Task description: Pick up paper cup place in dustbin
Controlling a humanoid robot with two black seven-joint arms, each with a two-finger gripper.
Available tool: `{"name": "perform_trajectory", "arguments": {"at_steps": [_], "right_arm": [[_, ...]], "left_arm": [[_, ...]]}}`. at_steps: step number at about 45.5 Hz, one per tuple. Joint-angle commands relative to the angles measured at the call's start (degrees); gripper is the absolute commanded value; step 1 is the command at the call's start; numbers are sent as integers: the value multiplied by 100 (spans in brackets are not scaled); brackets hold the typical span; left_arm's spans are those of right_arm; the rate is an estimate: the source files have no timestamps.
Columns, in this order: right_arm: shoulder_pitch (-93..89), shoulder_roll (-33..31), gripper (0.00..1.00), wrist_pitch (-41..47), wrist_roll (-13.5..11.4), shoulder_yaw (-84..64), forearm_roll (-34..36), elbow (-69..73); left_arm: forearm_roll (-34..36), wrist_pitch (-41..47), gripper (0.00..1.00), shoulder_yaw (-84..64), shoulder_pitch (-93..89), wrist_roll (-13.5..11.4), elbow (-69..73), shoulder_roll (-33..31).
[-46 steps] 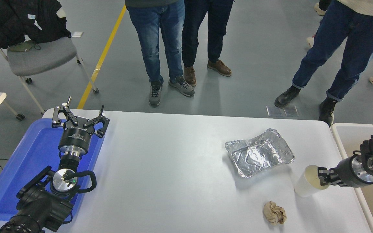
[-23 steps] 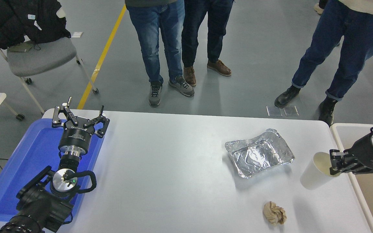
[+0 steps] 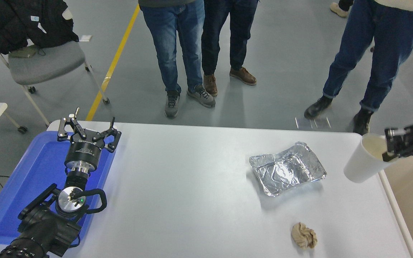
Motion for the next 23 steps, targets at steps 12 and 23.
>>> {"name": "perform_trajectory", "arguments": {"at_steps": [12, 23], "right_arm": [[1349, 211, 0, 75, -1, -652, -2, 30], [1384, 211, 0, 75, -10, -714, -2, 4]], "left_arm": [[0, 0, 100, 1, 0, -1, 0, 0], [0, 0, 100, 1, 0, -1, 0, 0]]}}
